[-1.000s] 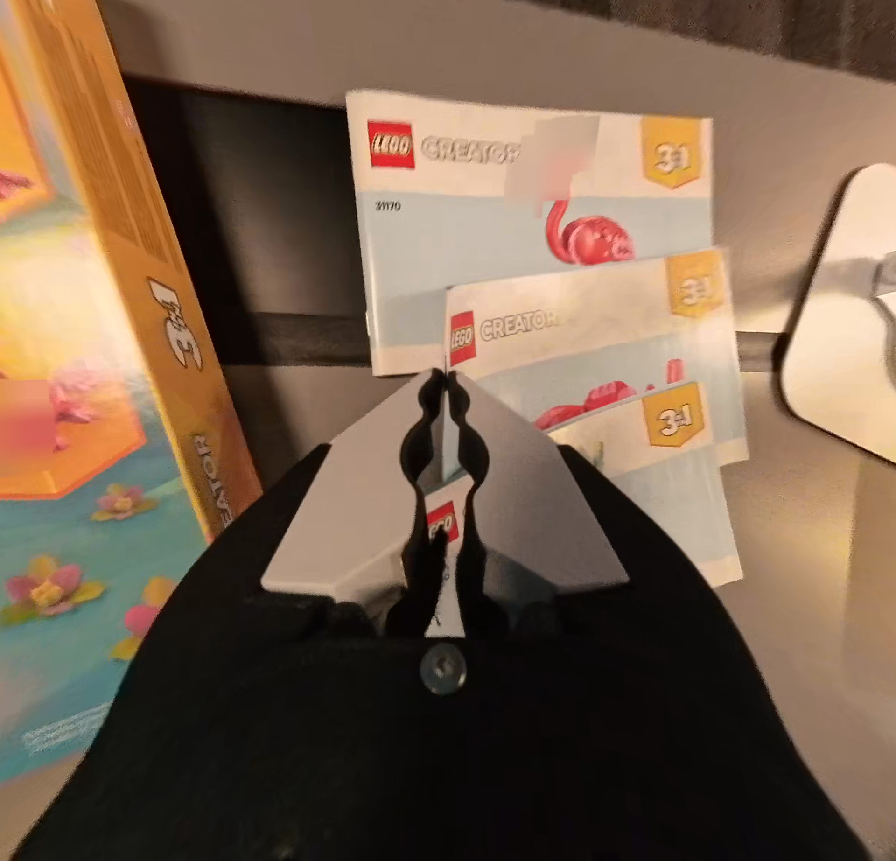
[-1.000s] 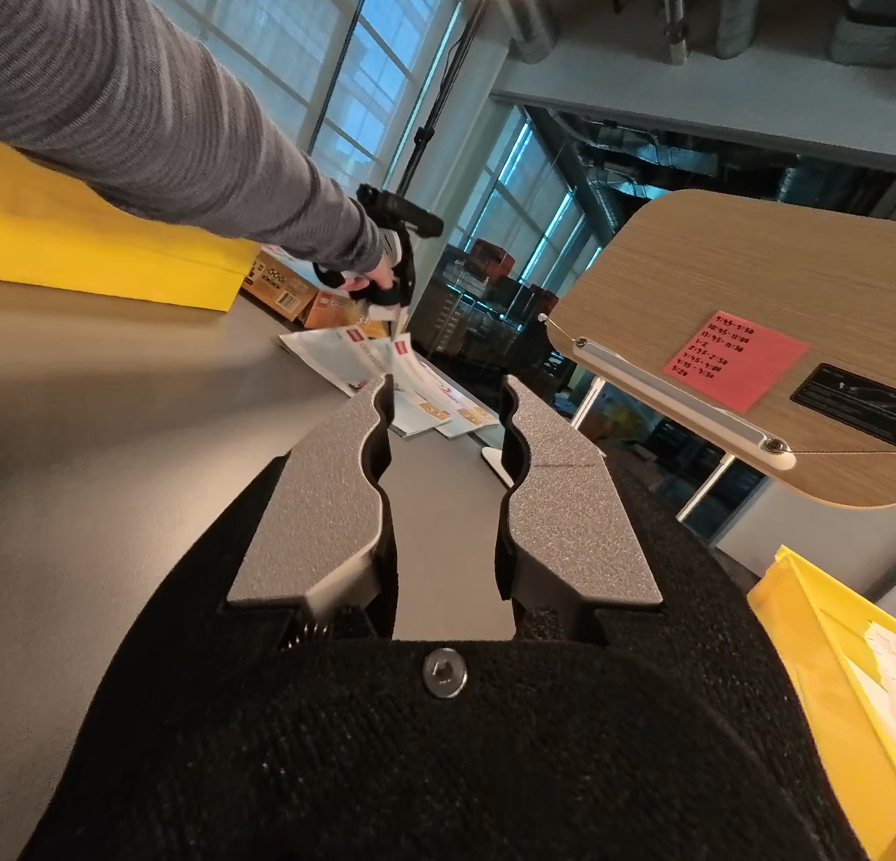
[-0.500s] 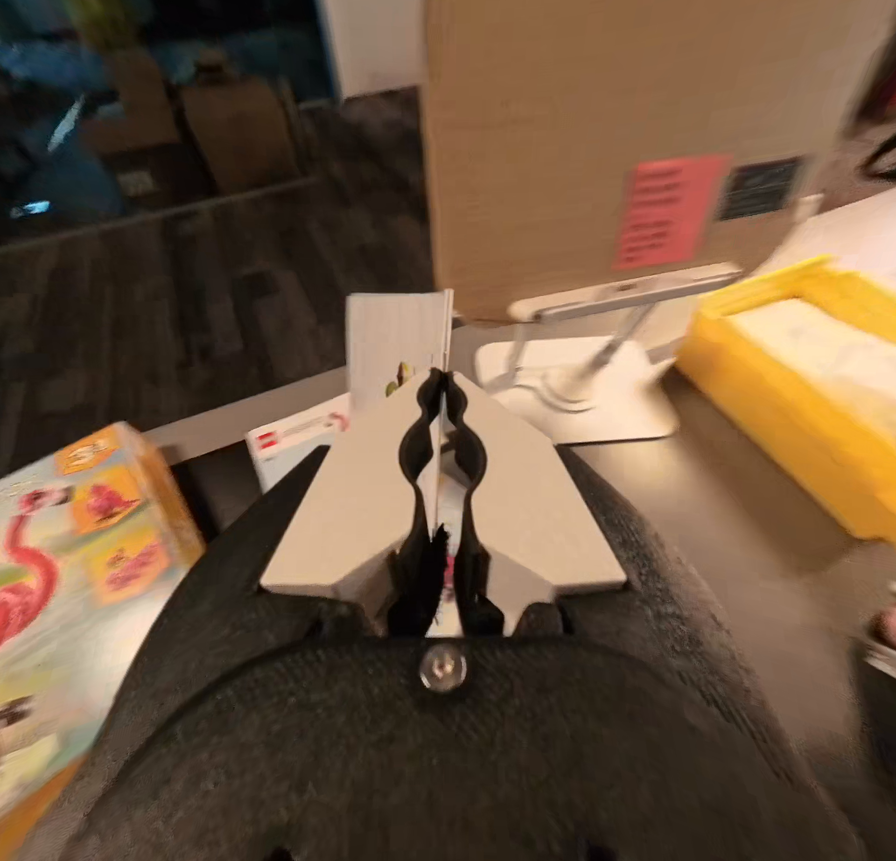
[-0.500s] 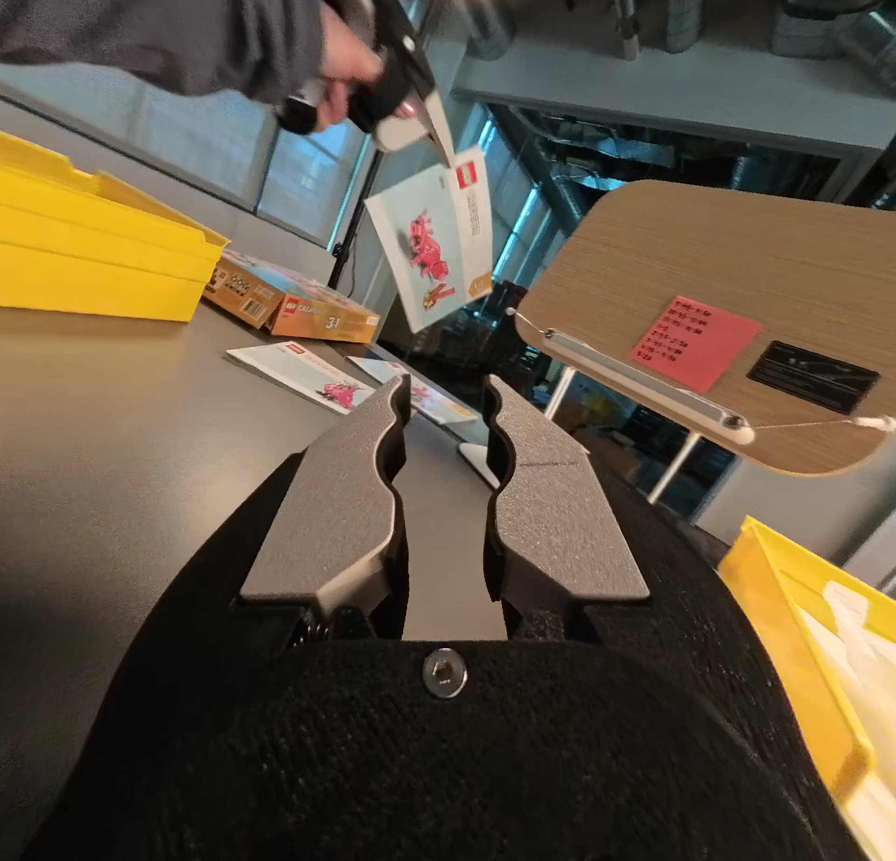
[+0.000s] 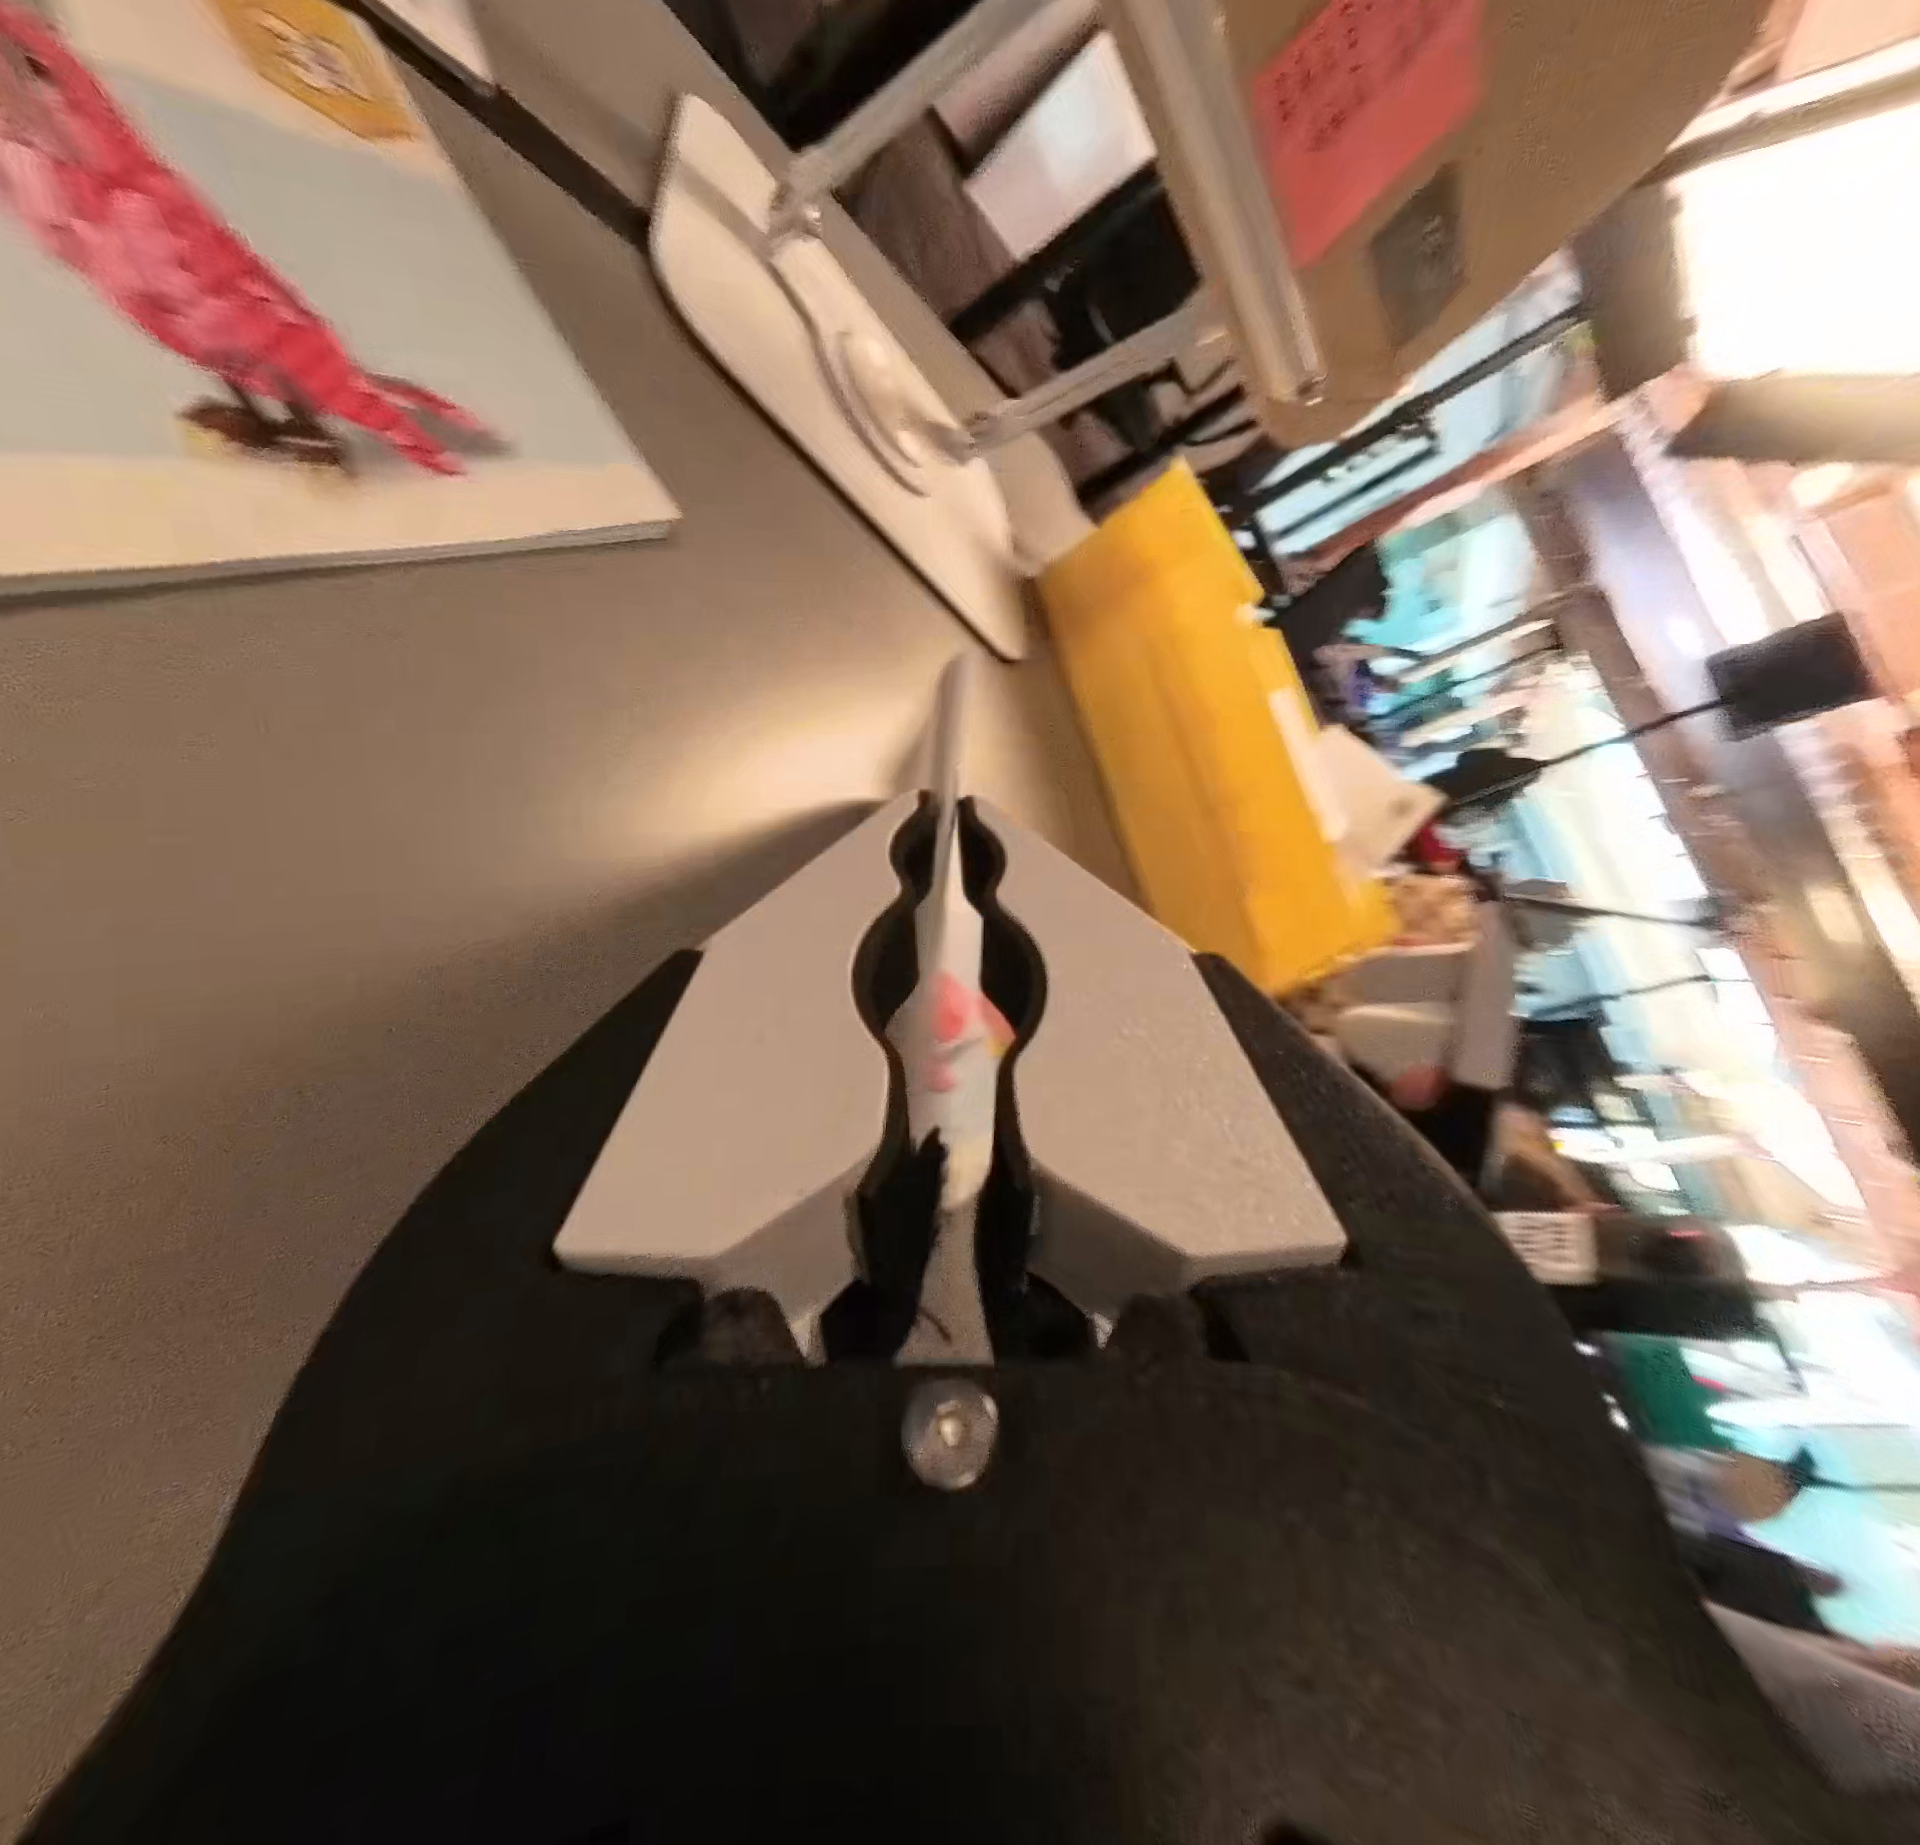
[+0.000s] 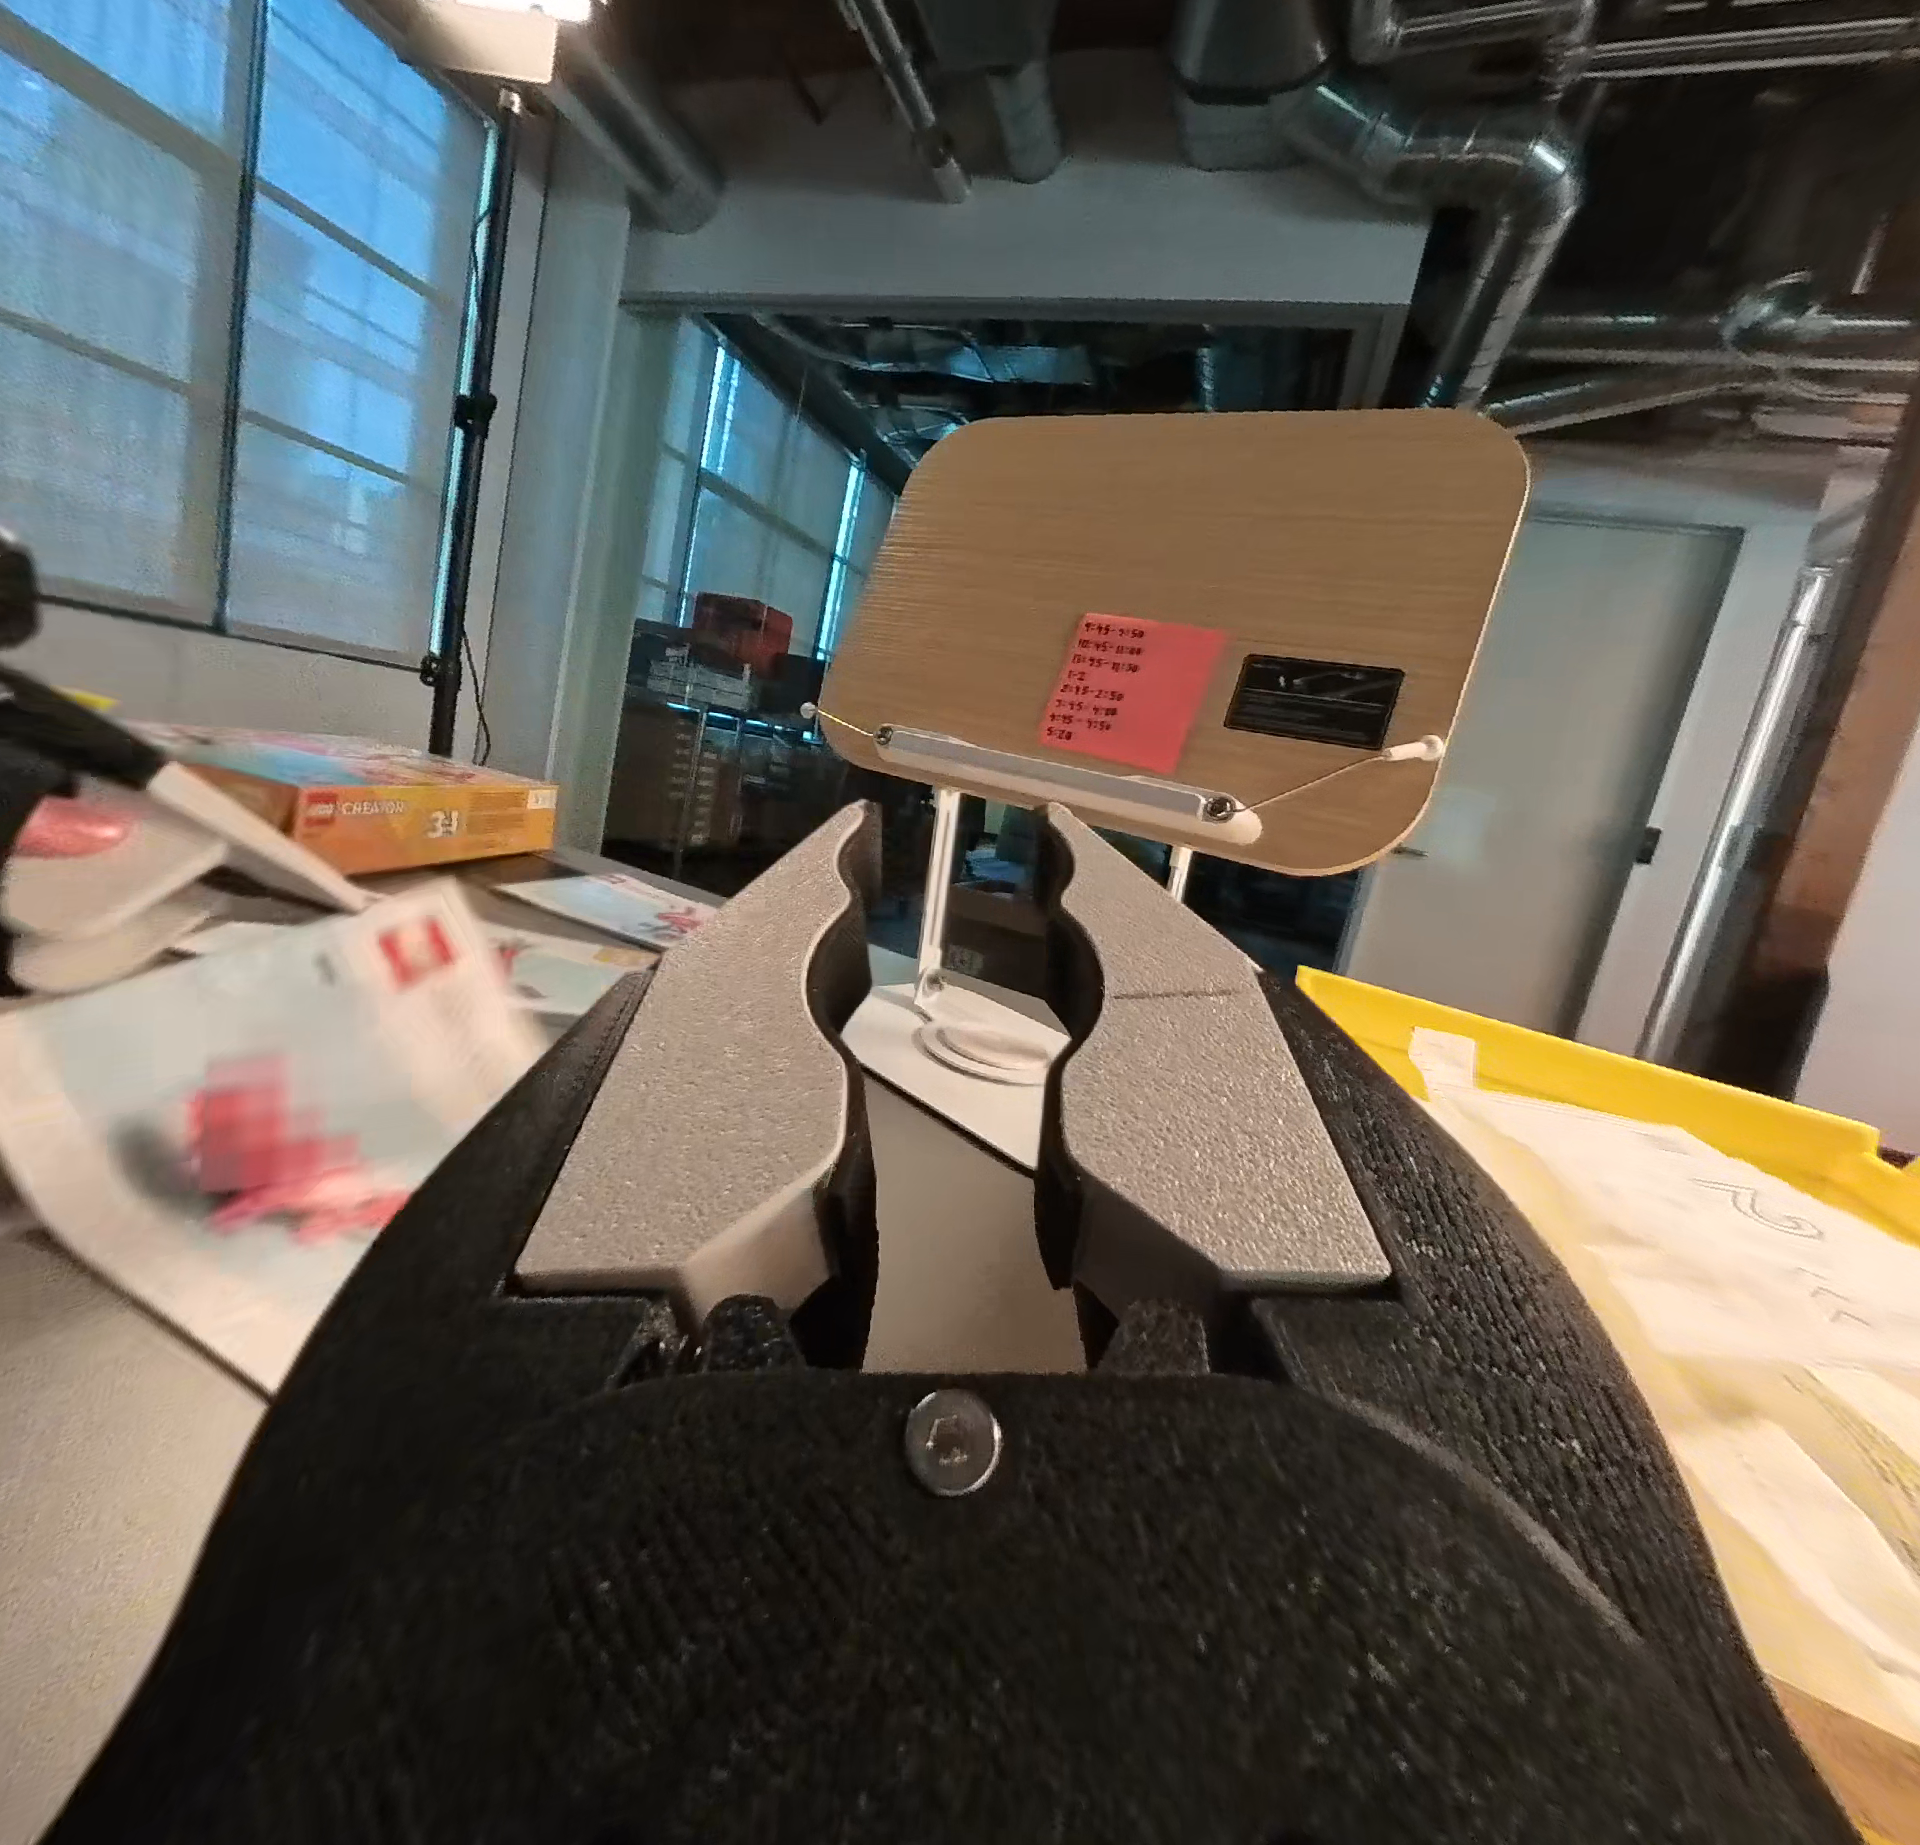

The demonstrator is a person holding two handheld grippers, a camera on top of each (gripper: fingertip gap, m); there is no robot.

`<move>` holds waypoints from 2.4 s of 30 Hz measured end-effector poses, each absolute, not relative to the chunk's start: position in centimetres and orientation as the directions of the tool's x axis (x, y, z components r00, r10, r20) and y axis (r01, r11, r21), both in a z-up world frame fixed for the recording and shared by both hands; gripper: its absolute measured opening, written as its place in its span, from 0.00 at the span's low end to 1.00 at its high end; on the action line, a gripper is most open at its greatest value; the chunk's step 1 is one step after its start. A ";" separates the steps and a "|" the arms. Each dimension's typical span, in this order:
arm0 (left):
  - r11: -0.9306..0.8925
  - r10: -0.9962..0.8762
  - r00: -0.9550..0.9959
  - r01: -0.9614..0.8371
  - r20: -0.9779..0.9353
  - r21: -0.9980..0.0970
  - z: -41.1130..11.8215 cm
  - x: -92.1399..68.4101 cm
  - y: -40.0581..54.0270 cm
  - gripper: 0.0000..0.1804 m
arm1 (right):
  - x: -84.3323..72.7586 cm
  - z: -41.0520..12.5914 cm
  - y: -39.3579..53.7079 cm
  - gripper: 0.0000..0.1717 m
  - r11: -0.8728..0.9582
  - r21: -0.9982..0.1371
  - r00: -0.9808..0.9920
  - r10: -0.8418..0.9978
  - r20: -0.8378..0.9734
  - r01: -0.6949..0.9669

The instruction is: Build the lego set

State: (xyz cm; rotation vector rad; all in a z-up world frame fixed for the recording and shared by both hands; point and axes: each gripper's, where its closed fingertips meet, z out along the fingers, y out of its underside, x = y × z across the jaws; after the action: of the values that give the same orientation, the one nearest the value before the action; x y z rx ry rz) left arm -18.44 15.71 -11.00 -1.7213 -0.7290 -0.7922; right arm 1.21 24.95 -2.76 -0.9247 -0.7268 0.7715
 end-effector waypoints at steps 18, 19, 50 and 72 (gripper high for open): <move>-0.422 -0.595 0.788 -0.476 -0.161 -0.771 -17.8 -1.4 17.5 0.35 | -1.1 -4.3 24.6 0.13 0.372 -0.910 0.473 0.845 0.251 -0.182; -0.432 -0.605 0.781 -0.484 -0.154 -0.761 -18.0 -1.4 17.6 0.35 | -1.1 -4.3 24.6 0.13 0.373 -0.909 0.470 0.846 0.252 -0.184; -0.612 -0.540 0.815 -0.208 0.211 -0.763 -18.0 -2.3 18.0 0.00 | -1.7 -4.8 24.1 0.12 0.351 -0.921 0.426 0.869 0.253 -0.168; -0.458 -0.499 0.633 0.387 0.592 -0.800 -10.9 -6.4 18.1 0.00 | -5.8 -12.9 21.1 0.00 0.428 -0.836 0.098 0.869 0.485 0.344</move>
State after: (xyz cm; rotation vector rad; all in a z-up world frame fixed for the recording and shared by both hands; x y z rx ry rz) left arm -6.41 18.08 -10.93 -1.7742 0.0906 -1.0228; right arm -5.78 21.12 -12.94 -1.1329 -1.4828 0.5486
